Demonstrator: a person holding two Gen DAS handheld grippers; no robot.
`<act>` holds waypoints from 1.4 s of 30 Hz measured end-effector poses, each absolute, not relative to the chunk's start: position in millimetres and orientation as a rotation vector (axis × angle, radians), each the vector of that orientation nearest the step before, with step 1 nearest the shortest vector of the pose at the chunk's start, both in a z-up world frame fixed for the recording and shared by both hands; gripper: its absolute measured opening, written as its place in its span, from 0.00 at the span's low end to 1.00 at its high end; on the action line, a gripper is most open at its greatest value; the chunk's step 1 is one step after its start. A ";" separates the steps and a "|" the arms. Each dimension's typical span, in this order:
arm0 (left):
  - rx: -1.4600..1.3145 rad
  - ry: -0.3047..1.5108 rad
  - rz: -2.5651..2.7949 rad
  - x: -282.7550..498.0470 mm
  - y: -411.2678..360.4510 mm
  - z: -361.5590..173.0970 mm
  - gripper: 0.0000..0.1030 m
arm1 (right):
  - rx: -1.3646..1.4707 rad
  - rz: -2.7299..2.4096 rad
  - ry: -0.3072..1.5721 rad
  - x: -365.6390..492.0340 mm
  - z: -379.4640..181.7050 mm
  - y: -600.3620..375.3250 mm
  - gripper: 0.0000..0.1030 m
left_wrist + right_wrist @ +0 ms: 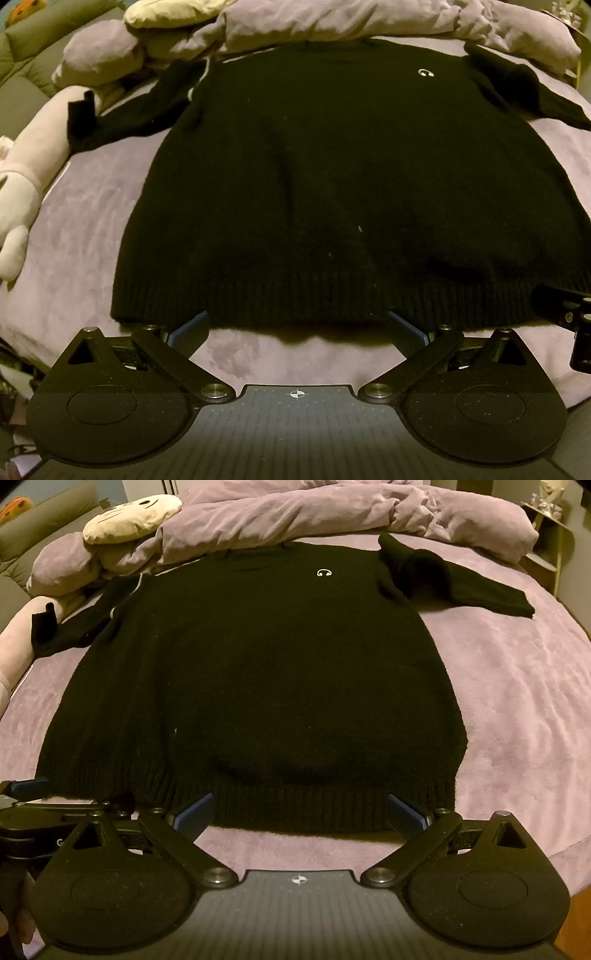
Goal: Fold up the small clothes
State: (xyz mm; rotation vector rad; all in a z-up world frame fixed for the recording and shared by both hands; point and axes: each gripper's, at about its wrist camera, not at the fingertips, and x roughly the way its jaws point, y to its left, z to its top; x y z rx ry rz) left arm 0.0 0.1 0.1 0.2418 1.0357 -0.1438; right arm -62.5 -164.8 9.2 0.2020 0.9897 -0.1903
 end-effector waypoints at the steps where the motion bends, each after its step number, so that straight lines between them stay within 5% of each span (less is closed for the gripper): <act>1: 0.242 1.038 -0.143 0.1 0.1 0.1 1.00 | 0.204 -0.188 0.989 -62.6 9.1 -165.0 0.96; 42: 0.216 1.062 -0.151 -2.6 4.3 -6.7 1.00 | 0.202 -0.187 0.998 -63.3 5.3 -161.5 0.96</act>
